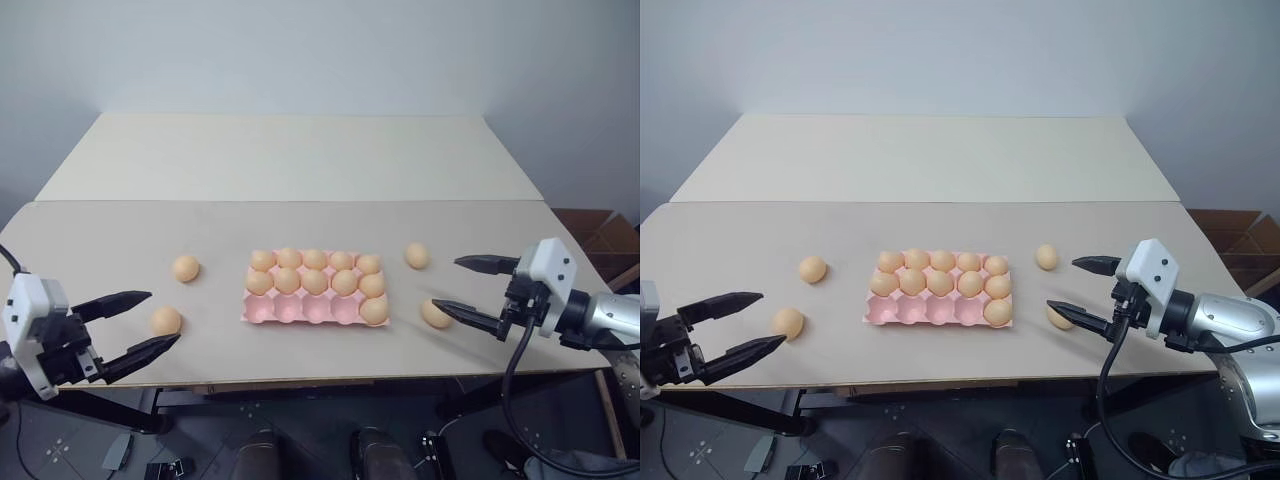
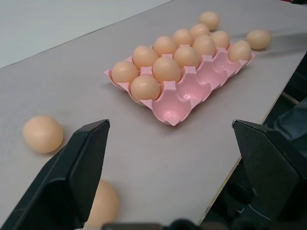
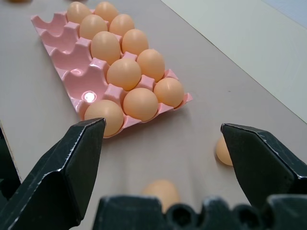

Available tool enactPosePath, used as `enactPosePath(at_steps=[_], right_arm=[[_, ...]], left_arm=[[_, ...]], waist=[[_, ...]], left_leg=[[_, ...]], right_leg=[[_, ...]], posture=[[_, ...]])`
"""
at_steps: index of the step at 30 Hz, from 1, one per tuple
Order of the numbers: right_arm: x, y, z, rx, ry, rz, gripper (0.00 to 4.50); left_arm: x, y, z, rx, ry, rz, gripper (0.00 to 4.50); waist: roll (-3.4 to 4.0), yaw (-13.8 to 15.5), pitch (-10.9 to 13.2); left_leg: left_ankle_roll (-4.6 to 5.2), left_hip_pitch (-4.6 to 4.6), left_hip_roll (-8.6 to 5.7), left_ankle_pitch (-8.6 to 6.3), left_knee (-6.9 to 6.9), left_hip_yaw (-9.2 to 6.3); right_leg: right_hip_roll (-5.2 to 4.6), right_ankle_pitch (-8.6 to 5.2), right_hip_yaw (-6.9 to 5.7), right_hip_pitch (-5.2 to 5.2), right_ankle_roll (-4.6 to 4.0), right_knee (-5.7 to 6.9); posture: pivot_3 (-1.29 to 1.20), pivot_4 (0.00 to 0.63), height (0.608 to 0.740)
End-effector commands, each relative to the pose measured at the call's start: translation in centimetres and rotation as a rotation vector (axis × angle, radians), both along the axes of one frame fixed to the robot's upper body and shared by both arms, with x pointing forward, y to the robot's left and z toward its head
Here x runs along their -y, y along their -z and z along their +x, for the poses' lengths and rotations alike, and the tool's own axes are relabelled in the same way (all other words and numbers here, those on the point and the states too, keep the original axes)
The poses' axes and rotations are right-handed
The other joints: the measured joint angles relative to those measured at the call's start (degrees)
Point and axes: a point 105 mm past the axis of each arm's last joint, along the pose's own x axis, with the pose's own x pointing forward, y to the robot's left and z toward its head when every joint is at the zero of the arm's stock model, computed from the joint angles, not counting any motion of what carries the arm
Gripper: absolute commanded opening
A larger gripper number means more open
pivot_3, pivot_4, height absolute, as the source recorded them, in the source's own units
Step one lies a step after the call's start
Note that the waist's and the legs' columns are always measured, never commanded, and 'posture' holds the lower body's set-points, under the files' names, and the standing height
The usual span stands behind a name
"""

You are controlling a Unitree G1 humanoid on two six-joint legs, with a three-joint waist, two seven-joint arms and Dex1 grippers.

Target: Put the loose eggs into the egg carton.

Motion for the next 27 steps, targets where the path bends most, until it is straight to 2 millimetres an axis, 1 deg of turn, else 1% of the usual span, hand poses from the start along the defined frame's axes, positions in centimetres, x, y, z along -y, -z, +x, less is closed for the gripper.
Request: enactPosePath(at_steps=[1,4,7,12,15,17,21,24,27], right_arm=[[-0.2,-1.0,-0.1,0.055,-0.017,-0.006,4.5],[-0.1,-1.0,-0.2,0.055,-0.014,-0.004,4.5],[0.0,-1.0,-0.4,0.055,-0.011,-0.003,4.5],[0.3,-1.1,-0.3,0.061,0.015,-0.025,4.5],[0.9,-1.5,0.0,0.057,0.056,-0.064,4.5],[1.6,-1.4,-0.2,0.03,0.08,-0.092,4.5],[2.6,0.5,-0.2,-0.056,0.157,-0.157,4.5],[2.5,2.2,0.1,-0.107,0.196,-0.158,4.5],[2.3,4.0,1.2,-0.159,0.245,-0.156,4.5]], left_arm=[[-0.1,-1.1,0.3,0.041,-0.023,-0.017,4.46],[0.3,-1.7,0.0,0.04,0.002,-0.061,4.46],[0.5,-1.5,-0.5,0.029,0.039,-0.033,4.46],[0.8,-1.5,-0.3,0.037,0.064,-0.014,4.46],[1.3,-1.6,-0.2,0.048,0.08,-0.018,4.46],[1.6,-1.6,-0.3,0.044,0.103,-0.015,4.46],[2.2,-1.7,0.1,0.05,0.133,-0.019,4.46],[2.6,-2.0,0.5,0.056,0.159,-0.023,4.46],[2.9,-2.0,0.8,0.052,0.179,-0.021,4.46]], waist=[[0.0,0.0,0.0],[0.0,0.0,0.0],[0.0,0.0,0.0],[0.0,0.0,0.0],[0.0,0.0,0.0],[0.01,0.0,0.0],[-0.01,0.2,0.0],[-0.01,0.1,0.0],[-0.01,-0.4,0.0]], left_leg=[[0.0,0.0,0.0,0.0,0.0,0.0],[0.0,0.0,0.0,0.0,0.0,0.0],[0.0,-0.02,0.0,0.0,0.0,0.0],[0.0,0.0,0.0,0.0,0.0,0.0],[0.0,0.03,0.0,0.0,0.0,0.01],[0.0,0.01,-0.01,0.0,0.01,0.02],[0.0,-0.04,-0.02,0.0,0.0,-0.02],[0.0,-0.04,-0.03,0.0,0.0,-0.02],[0.0,0.03,0.0,0.0,0.01,-0.01]], right_leg=[[0.0,0.0,0.0,0.0,0.0,0.0],[0.0,0.0,0.0,0.0,0.0,0.0],[0.0,0.01,0.0,0.0,-0.02,0.0],[0.01,0.03,0.0,0.0,-0.04,0.0],[0.0,0.01,0.0,0.02,-0.01,0.01],[-0.01,0.01,0.01,0.0,-0.01,0.0],[-0.01,0.08,-0.02,0.0,-0.15,-0.02],[0.0,0.09,-0.01,0.0,-0.16,0.0],[0.02,0.02,0.01,0.03,-0.03,0.0]], posture=[[0.0,0.15,0.74],[0.0,0.15,0.74],[0.0,0.15,0.74],[0.0,0.15,0.74],[0.0,0.15,0.74],[0.0,0.15,0.74],[0.0,0.15,0.74],[0.0,0.15,0.74],[0.0,0.15,0.74]])
